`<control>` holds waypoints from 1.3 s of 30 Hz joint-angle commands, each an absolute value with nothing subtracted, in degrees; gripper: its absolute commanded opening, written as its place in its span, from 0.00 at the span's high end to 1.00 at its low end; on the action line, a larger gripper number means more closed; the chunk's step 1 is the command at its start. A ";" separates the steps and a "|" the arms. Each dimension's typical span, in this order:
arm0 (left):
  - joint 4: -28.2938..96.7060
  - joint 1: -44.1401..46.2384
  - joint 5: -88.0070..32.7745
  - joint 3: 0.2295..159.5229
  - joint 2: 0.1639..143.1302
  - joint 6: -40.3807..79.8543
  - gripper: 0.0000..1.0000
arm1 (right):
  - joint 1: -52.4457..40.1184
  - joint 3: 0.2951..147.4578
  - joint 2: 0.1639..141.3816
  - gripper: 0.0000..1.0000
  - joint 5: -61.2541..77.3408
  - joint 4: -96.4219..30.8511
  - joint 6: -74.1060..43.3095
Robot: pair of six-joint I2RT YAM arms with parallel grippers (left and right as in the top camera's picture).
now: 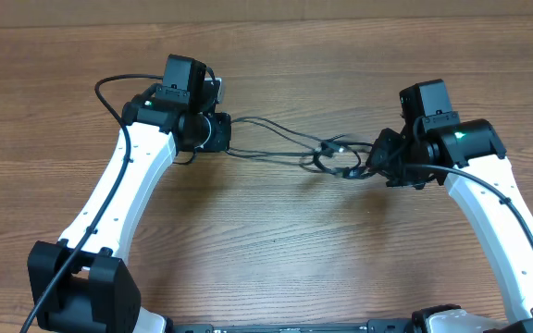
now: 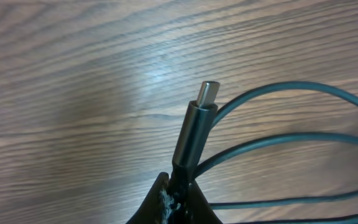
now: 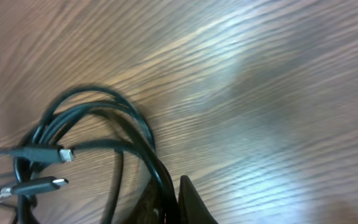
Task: Untangle cables
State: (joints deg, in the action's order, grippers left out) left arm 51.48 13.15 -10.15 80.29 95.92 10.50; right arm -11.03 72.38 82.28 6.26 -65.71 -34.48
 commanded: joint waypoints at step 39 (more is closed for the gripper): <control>32.27 30.81 -39.00 80.79 108.60 12.10 0.32 | 4.56 73.25 82.28 0.27 12.14 -57.87 -31.57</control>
